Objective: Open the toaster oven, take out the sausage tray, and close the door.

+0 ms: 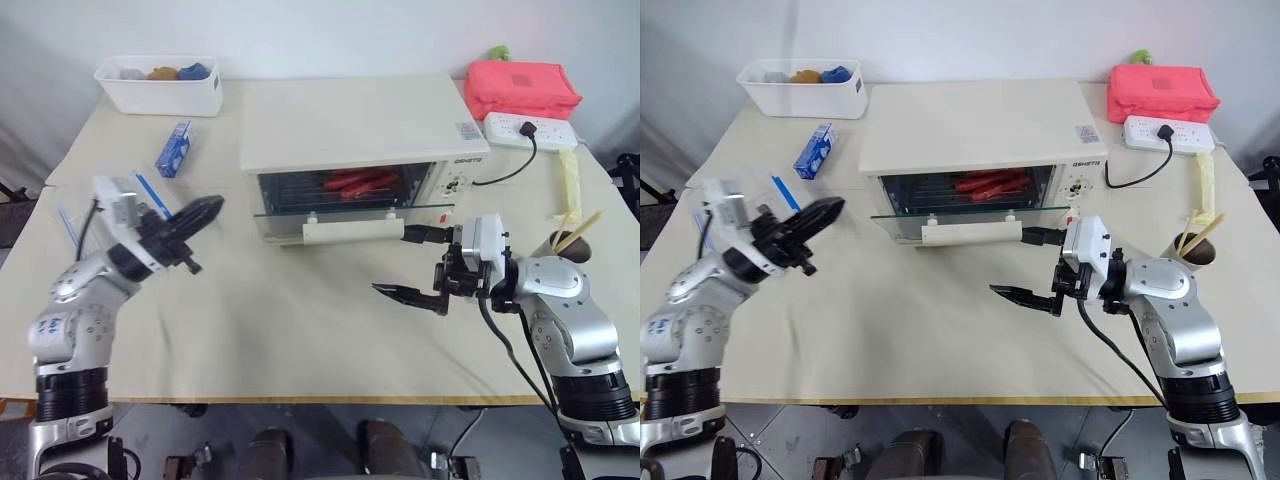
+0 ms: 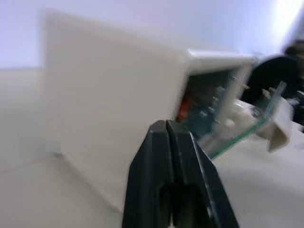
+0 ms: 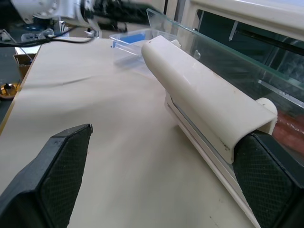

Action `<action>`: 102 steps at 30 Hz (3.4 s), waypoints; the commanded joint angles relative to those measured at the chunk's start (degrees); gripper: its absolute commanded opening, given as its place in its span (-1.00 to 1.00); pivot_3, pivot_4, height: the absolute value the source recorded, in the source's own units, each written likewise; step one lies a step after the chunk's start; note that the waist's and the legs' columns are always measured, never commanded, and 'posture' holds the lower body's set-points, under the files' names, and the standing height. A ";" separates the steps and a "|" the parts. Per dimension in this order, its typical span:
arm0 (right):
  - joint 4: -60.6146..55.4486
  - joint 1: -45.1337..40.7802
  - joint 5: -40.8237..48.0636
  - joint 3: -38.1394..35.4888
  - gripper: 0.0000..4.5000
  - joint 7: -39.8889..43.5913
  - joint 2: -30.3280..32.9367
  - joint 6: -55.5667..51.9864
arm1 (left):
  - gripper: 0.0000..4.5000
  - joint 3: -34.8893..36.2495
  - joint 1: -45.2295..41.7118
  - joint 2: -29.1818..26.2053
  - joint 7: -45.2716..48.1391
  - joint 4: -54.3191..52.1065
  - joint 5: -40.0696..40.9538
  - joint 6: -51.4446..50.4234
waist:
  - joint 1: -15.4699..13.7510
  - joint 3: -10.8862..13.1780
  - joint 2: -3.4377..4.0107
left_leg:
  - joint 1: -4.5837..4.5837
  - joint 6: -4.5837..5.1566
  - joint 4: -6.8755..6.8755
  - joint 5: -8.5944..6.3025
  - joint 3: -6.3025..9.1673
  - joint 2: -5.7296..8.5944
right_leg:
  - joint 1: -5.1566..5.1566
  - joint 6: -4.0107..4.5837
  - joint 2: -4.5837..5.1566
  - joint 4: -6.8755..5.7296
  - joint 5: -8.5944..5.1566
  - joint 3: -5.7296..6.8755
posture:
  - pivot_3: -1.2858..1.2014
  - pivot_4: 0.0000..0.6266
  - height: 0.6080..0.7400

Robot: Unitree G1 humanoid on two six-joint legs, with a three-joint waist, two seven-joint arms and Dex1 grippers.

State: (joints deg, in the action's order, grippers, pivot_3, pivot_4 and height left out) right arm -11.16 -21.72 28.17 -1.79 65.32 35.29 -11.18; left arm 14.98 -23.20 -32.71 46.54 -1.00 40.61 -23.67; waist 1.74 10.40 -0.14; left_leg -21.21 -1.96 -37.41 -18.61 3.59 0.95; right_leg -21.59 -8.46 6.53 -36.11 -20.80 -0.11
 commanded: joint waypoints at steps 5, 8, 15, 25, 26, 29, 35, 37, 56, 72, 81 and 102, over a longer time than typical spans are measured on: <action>-2.59 0.69 0.42 0.44 1.00 0.50 -0.37 1.99 | -0.99 -5.87 -6.57 4.35 2.75 5.82 -6.79 6.89 | 0.00 0.02 -0.03 | -0.04 0.00 -0.10 0.00 0.05 0.01 | 0.00 0.00 0.01 -0.06 0.00 0.12 | 0.03 -0.52 1.00; -3.11 1.53 0.27 0.34 1.00 0.20 -0.23 2.10 | -0.99 -7.44 -6.80 5.43 5.12 5.78 -7.03 7.28 | -0.13 0.02 -0.04 | -0.04 0.00 -0.16 0.00 0.05 0.01 | 0.00 0.00 0.02 -0.20 0.00 0.13 | 0.03 -0.52 1.00; -6.24 16.20 -3.29 -6.50 1.00 -5.14 1.75 4.62 | -0.99 -13.53 -4.95 4.56 13.15 6.21 -10.18 7.40 | -1.68 0.03 -0.05 | -0.07 0.01 -0.40 -0.01 0.22 0.13 | 0.08 0.00 0.08 -0.31 0.00 0.17 | 0.03 -0.52 1.00; -8.63 33.92 -5.55 -22.37 1.00 -12.12 3.58 8.64 | -0.99 -18.18 -2.46 3.22 16.06 10.06 -18.28 12.42 | -1.75 0.03 -0.05 | -0.12 0.12 -0.57 -0.01 0.04 0.19 | 0.14 -0.08 0.05 -0.10 0.04 0.01 | 0.03 -0.52 1.00; -9.28 32.97 -6.59 -22.48 1.00 -13.00 4.05 9.35 | -0.99 -18.69 -1.93 3.30 15.82 10.22 -19.31 13.13 | -1.68 0.03 -0.05 | -0.09 0.15 -0.58 0.01 0.01 0.19 | 0.14 -0.08 0.06 -0.15 0.04 -0.04 | 0.03 -0.52 1.00; -12.01 27.95 -8.65 -19.65 1.00 -14.05 5.69 10.09 | -0.99 -19.87 -0.14 3.28 15.42 10.45 -22.07 15.76 | -1.34 0.02 -0.03 | 0.03 0.14 -0.55 0.01 -0.08 0.15 | 0.12 -0.08 0.04 -0.24 0.04 -0.11 | 0.03 -0.52 1.00; -16.79 12.62 -22.57 -5.80 1.00 -26.98 5.65 -6.32 | -0.99 -17.92 2.75 4.11 13.37 7.59 -20.32 14.79 | -1.60 0.02 -0.03 | 0.04 0.13 -0.58 0.01 -0.05 0.14 | 0.05 -0.08 0.07 -0.35 0.04 -0.14 | 0.03 -0.52 1.00; -14.26 5.12 -28.09 1.79 1.00 -29.67 2.19 -3.87 | -0.91 -14.81 4.94 4.39 12.89 4.15 -16.79 13.93 | -1.61 0.02 -0.03 | 0.01 0.12 -0.58 0.01 -0.03 0.14 | 0.02 -0.07 0.06 -0.35 0.04 -0.14 | 0.03 -0.52 1.00; 23.10 -24.18 -64.65 27.23 0.92 -51.63 -14.76 16.44 | 0.45 2.27 20.12 -1.45 8.17 -14.67 -2.09 4.73 | 0.11 0.02 -0.04 | -0.11 0.05 -0.46 0.00 0.16 0.15 | -0.18 -0.05 0.07 -0.72 0.03 -0.04 | 0.03 -0.52 1.00; 30.59 -27.48 -68.91 28.85 -0.99 -52.91 -18.17 18.47 | 1.00 1.58 14.31 -1.46 8.45 -10.89 -0.86 5.23 | 1.46 -0.03 -0.12 | -0.09 0.02 -0.42 0.02 0.18 0.12 | -0.20 -0.05 0.03 -0.78 0.02 -0.02 | 0.03 -0.52 1.00; 26.33 -28.63 -67.95 27.71 -0.99 -49.73 -16.85 20.56 | 1.00 -2.42 -4.82 0.29 10.83 3.07 -2.38 4.52 | 1.76 -0.03 -0.23 | -0.12 -0.04 -0.33 0.05 0.18 0.16 | -0.36 -0.05 0.04 -0.92 0.02 0.04 | 0.03 -0.52 1.00; 0.91 -15.24 -62.52 23.02 -0.99 -34.45 -11.64 16.67 | 1.00 -3.80 -11.43 -0.55 14.19 11.62 -4.77 3.66 | 1.37 -0.02 -0.24 | -0.31 -0.04 -0.49 0.05 0.17 0.15 | -0.52 -0.05 0.06 -1.04 0.03 0.11 | 0.03 -0.52 1.00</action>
State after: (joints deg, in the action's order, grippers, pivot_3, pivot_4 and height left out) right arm -4.23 -36.00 -35.84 24.25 31.35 23.70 5.57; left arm 10.18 -33.39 -32.46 60.89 10.28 36.11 -20.05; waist 3.11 10.38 -0.38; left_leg -21.52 -2.00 -37.90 -18.56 3.76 1.13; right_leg -22.10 -8.51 6.60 -37.14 -20.77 -0.01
